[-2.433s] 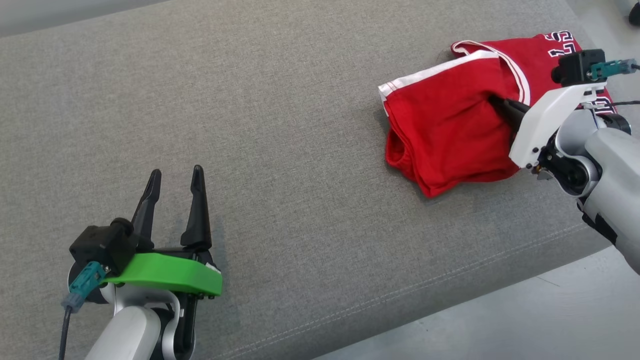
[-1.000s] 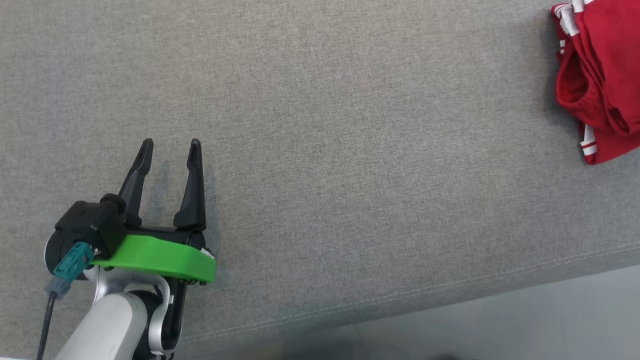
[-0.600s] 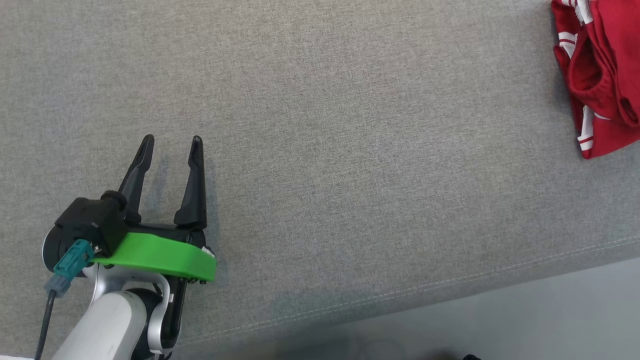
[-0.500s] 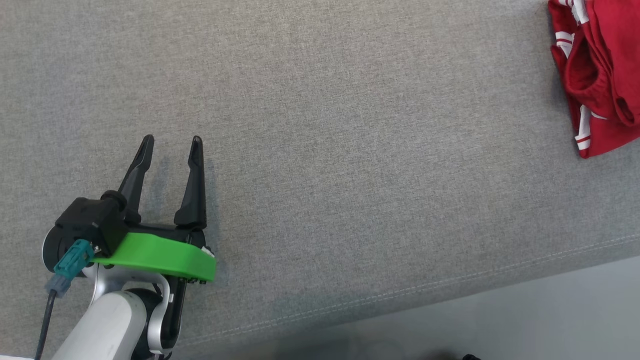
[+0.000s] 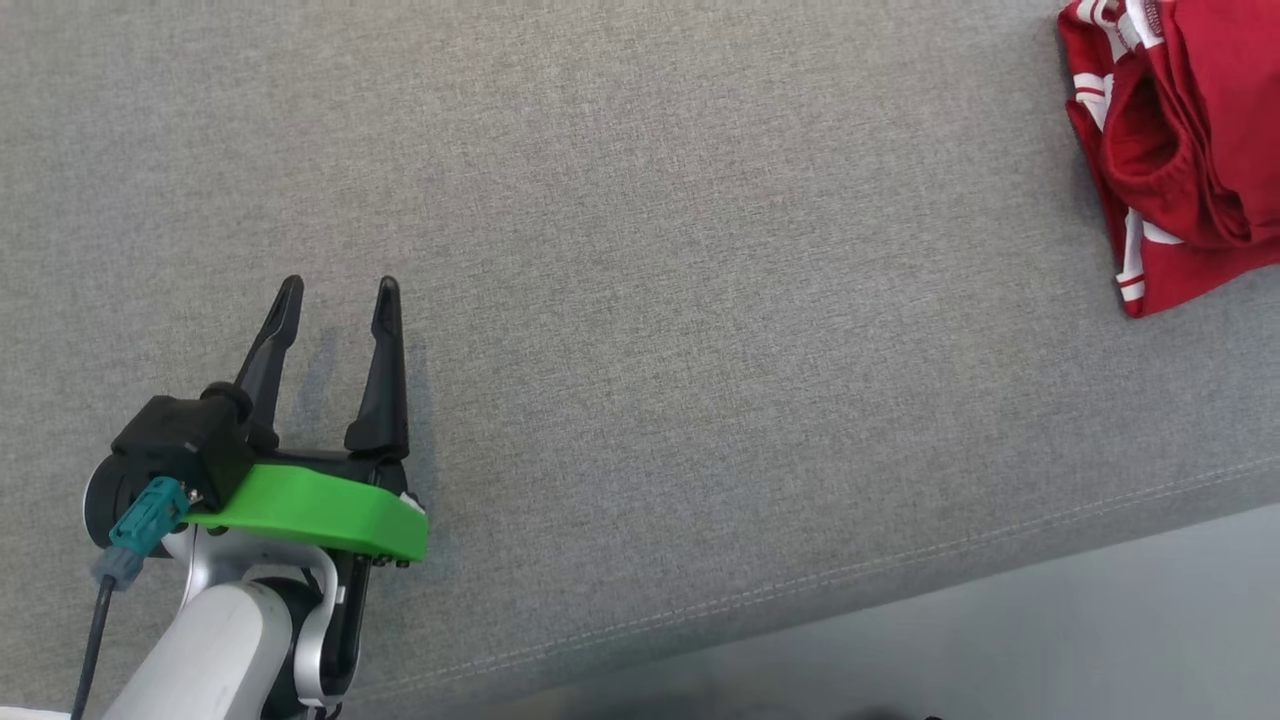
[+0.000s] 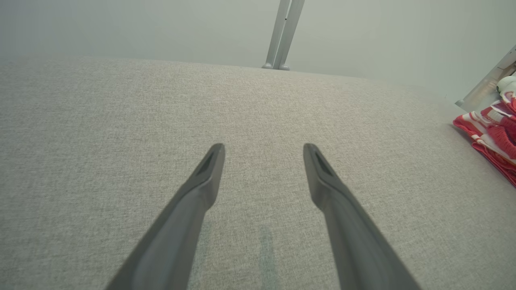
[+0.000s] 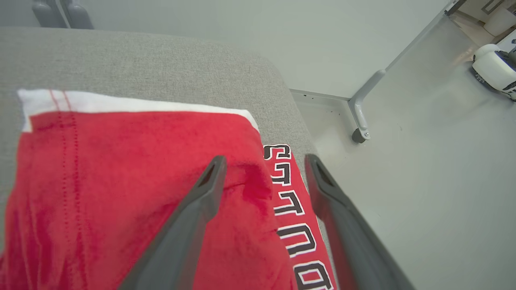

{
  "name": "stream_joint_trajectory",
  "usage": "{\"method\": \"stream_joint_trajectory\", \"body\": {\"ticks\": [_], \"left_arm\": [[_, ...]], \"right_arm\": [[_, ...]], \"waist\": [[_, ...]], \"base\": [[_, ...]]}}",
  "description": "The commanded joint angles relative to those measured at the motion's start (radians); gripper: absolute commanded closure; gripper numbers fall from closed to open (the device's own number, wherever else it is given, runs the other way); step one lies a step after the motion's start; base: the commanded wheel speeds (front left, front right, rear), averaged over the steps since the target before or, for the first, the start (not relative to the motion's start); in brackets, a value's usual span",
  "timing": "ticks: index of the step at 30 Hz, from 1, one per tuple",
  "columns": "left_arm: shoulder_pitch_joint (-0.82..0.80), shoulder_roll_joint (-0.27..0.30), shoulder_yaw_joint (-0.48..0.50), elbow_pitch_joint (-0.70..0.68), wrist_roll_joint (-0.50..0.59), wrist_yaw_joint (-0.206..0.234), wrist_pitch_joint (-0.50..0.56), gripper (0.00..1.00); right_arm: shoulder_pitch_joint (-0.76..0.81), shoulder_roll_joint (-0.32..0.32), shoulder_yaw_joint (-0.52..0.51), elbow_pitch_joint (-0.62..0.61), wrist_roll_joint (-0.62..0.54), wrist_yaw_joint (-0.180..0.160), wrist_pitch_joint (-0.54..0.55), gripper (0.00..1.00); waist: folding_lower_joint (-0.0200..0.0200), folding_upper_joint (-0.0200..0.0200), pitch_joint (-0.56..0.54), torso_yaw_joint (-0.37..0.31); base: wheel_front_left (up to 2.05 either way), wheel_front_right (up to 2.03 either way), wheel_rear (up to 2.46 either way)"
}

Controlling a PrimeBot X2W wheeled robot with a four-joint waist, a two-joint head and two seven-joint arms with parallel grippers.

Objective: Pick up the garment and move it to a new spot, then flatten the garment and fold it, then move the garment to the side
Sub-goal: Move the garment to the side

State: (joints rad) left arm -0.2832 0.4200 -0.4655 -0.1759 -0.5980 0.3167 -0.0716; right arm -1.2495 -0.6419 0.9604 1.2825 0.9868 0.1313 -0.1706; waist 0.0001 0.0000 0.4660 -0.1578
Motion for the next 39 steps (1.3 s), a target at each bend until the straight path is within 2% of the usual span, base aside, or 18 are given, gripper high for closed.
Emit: {"method": "stream_joint_trajectory", "body": {"ticks": [1, 13, 19, 25, 30, 34, 39], "left_arm": [[-0.003, 0.001, 0.003, 0.007, -0.006, 0.0, -0.007, 0.0], [0.013, -0.01, 0.016, 0.069, -0.031, -0.024, -0.056, 0.0], [0.032, -0.021, 0.042, 0.124, -0.059, -0.031, -0.102, 0.0], [0.068, -0.03, 0.073, 0.175, -0.077, -0.032, -0.143, 0.0], [0.104, -0.041, 0.093, 0.22, -0.095, -0.043, -0.166, 0.0], [0.126, -0.049, 0.098, 0.252, -0.088, -0.054, -0.178, 0.0], [0.16, -0.069, 0.107, 0.294, -0.066, -0.069, -0.19, 0.0]], "right_arm": [[-0.015, 0.005, 0.009, -0.017, -0.011, -0.001, -0.011, 0.0], [-0.047, 0.036, 0.08, -0.202, -0.058, -0.001, -0.054, 0.0], [-0.011, 0.092, 0.062, -0.241, -0.065, -0.001, -0.082, 0.0], [0.053, 0.157, -0.002, -0.253, -0.084, -0.001, -0.095, 0.0], [0.146, 0.204, -0.13, -0.317, -0.149, -0.001, -0.095, 0.0], [0.25, 0.238, -0.258, -0.379, -0.248, -0.001, -0.094, 0.0], [0.459, 0.323, -0.473, -0.5, -0.398, -0.001, -0.095, 0.0]], "waist": [[-0.0001, 0.0, -0.017, -0.009], [-0.0001, 0.0, -0.132, -0.037], [-0.0001, 0.0, -0.221, -0.043], [-0.0001, 0.0, -0.3, -0.042], [-0.0001, 0.0, -0.35, -0.034], [-0.0001, 0.0, -0.383, -0.022], [-0.0001, 0.0, -0.426, -0.007]], "base": [[0.0, 0.0, 0.0], [0.0, 0.0, 0.0], [0.0, 0.0, 0.0], [0.0, 0.0, 0.0], [0.0, 0.0, 0.0], [0.0, 0.0, 0.0], [0.0, 0.0, 0.0]]}}
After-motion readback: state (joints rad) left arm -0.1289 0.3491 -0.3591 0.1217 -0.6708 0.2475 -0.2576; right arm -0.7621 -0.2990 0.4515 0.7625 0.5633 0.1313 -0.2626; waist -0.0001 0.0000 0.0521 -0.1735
